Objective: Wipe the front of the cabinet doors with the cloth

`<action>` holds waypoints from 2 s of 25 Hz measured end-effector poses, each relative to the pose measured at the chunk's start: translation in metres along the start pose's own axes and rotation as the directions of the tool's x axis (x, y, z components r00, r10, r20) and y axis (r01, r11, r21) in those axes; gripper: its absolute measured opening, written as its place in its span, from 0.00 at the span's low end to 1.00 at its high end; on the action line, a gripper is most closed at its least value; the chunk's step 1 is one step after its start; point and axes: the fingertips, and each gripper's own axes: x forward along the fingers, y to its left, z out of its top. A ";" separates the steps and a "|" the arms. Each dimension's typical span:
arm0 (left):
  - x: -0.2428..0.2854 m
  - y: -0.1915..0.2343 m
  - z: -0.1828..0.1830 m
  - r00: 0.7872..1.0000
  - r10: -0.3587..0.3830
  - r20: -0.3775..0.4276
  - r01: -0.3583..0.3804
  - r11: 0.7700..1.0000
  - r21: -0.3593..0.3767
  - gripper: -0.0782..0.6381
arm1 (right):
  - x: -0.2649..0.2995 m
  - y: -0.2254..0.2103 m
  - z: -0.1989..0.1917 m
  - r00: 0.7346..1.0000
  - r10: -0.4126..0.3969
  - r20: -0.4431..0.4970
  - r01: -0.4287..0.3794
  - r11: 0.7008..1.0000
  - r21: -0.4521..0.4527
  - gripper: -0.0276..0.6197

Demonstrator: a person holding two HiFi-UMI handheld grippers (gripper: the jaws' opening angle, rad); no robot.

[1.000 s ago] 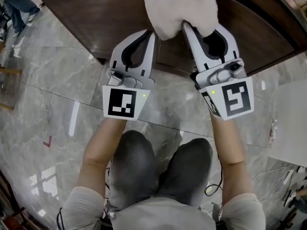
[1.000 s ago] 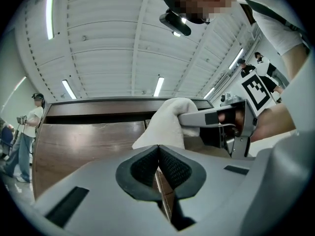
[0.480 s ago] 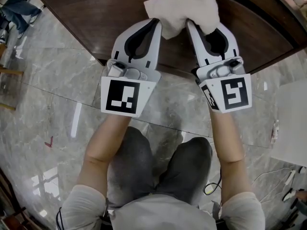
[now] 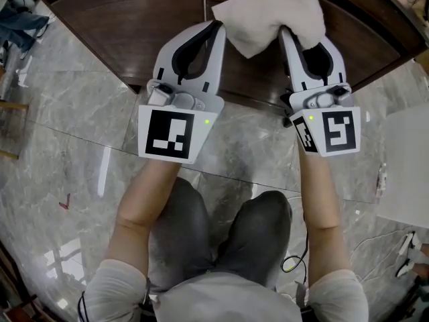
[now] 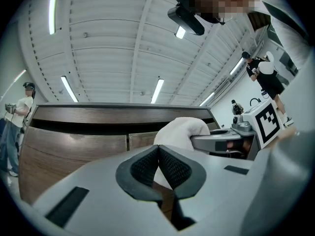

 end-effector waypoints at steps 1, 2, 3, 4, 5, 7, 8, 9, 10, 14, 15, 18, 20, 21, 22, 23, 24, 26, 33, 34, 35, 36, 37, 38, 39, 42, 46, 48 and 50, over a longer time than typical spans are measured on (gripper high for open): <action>0.002 -0.004 -0.001 1.000 -0.004 0.001 0.004 1.000 -0.004 0.13 | -0.004 -0.005 -0.001 1.000 -0.008 -0.003 0.008 1.000 -0.001 0.17; 0.004 -0.009 -0.001 1.000 -0.008 0.002 0.008 1.000 -0.008 0.13 | -0.009 -0.009 -0.002 1.000 -0.014 -0.006 0.014 1.000 -0.003 0.17; 0.006 -0.013 -0.002 1.000 -0.012 0.003 0.012 1.000 -0.010 0.13 | -0.013 -0.014 -0.003 1.000 -0.020 -0.009 0.020 1.000 -0.006 0.17; 0.008 -0.018 -0.002 1.000 -0.018 0.004 0.019 1.000 -0.011 0.13 | -0.017 -0.018 -0.003 1.000 -0.026 -0.013 0.026 1.000 -0.009 0.17; 0.010 -0.023 -0.002 1.000 -0.026 0.004 0.026 1.000 -0.010 0.13 | -0.022 -0.022 -0.003 0.999 -0.033 -0.018 0.033 0.999 -0.012 0.17; 0.015 -0.033 -0.002 0.999 -0.042 0.000 0.042 0.999 -0.011 0.13 | -0.031 -0.032 -0.004 0.998 -0.050 -0.027 0.050 0.999 -0.019 0.17; 0.017 -0.036 -0.002 0.999 -0.049 -0.001 0.049 0.999 -0.014 0.13 | -0.036 -0.038 -0.004 0.998 -0.061 -0.031 0.061 0.998 -0.022 0.17; 0.019 -0.040 -0.001 0.998 -0.055 0.000 0.055 0.998 -0.017 0.13 | -0.041 -0.044 -0.003 0.997 -0.073 -0.033 0.072 0.997 -0.025 0.17; 0.022 -0.043 0.000 0.998 -0.061 0.003 0.061 0.998 -0.018 0.13 | -0.046 -0.050 -0.002 0.996 -0.086 -0.034 0.085 0.996 -0.029 0.17; 0.030 -0.060 0.001 0.996 -0.086 0.012 0.086 0.996 -0.021 0.13 | -0.066 -0.074 -0.004 0.990 -0.130 -0.046 0.128 0.991 -0.045 0.17; 0.031 -0.063 0.000 0.996 -0.092 0.012 0.092 0.996 -0.021 0.13 | -0.071 -0.079 -0.005 0.989 -0.139 -0.051 0.137 0.990 -0.045 0.17; 0.034 -0.073 0.000 0.994 -0.107 0.011 0.107 0.994 -0.028 0.13 | -0.084 -0.090 -0.006 0.984 -0.166 -0.064 0.163 0.986 -0.046 0.17; 0.036 -0.078 0.000 0.993 -0.115 0.012 0.115 0.993 -0.034 0.13 | -0.091 -0.097 -0.005 0.981 -0.181 -0.070 0.177 0.983 -0.054 0.17; 0.037 -0.080 0.000 0.993 -0.118 0.011 0.119 0.992 -0.034 0.13 | -0.094 -0.100 -0.005 0.980 -0.188 -0.072 0.184 0.981 -0.058 0.17; 0.038 -0.082 0.000 0.992 -0.122 0.011 0.122 0.992 -0.034 0.13 | -0.098 -0.104 -0.005 0.978 -0.196 -0.073 0.191 0.980 -0.062 0.17; 0.039 -0.085 0.001 0.992 -0.125 0.013 0.126 0.991 -0.034 0.13 | -0.102 -0.109 -0.004 0.976 -0.205 -0.074 0.200 0.978 -0.066 0.17; 0.040 -0.087 0.001 0.992 -0.129 0.015 0.129 0.991 -0.034 0.13 | -0.106 -0.113 -0.004 0.974 -0.214 -0.077 0.209 0.975 -0.071 0.17; 0.041 -0.093 0.002 0.991 -0.135 0.020 0.136 0.990 -0.035 0.13 | -0.115 -0.121 -0.006 0.969 -0.233 -0.084 0.226 0.971 -0.080 0.17; 0.041 -0.108 0.008 0.990 -0.141 0.030 0.142 0.989 -0.043 0.13 | -0.140 -0.142 -0.007 0.956 -0.275 -0.103 0.265 0.959 -0.103 0.17; 0.040 -0.109 0.008 0.990 -0.141 0.030 0.142 0.989 -0.042 0.13 | -0.142 -0.144 -0.007 0.955 -0.277 -0.103 0.267 0.958 -0.104 0.17; 0.040 -0.111 0.008 0.990 -0.141 0.031 0.142 0.989 -0.040 0.13 | -0.144 -0.145 -0.007 0.955 -0.279 -0.102 0.269 0.957 -0.105 0.17; 0.040 -0.113 0.007 0.990 -0.141 0.030 0.142 0.989 -0.039 0.13 | -0.147 -0.147 -0.007 0.954 -0.282 -0.101 0.271 0.957 -0.105 0.17; 0.039 -0.115 0.006 0.990 -0.141 0.029 0.142 0.989 -0.037 0.13 | -0.149 -0.148 -0.008 0.953 -0.284 -0.101 0.274 0.956 -0.105 0.17; 0.039 -0.117 0.005 0.990 -0.142 0.027 0.143 0.989 -0.037 0.13 | -0.150 -0.150 -0.009 0.953 -0.286 -0.101 0.275 0.955 -0.106 0.17; 0.039 -0.118 0.004 0.990 -0.142 0.023 0.143 0.989 -0.038 0.13 | -0.152 -0.151 -0.010 0.952 -0.287 -0.101 0.277 0.955 -0.106 0.17; 0.039 -0.122 0.001 0.990 -0.143 0.015 0.144 0.989 -0.035 0.13 | -0.156 -0.155 -0.011 0.951 -0.293 -0.100 0.283 0.953 -0.107 0.17; 0.041 -0.127 0.002 0.989 -0.147 0.014 0.148 0.989 -0.029 0.13 | -0.166 -0.163 -0.014 0.946 -0.307 -0.105 0.296 0.949 -0.112 0.17; 0.042 -0.130 0.002 0.989 -0.149 0.017 0.150 0.988 -0.028 0.13 | -0.172 -0.167 -0.016 0.942 -0.316 -0.110 0.303 0.946 -0.118 0.17; 0.042 -0.132 0.002 0.988 -0.151 0.018 0.151 0.988 -0.029 0.13 | -0.177 -0.170 -0.018 0.940 -0.322 -0.115 0.309 0.944 -0.119 0.17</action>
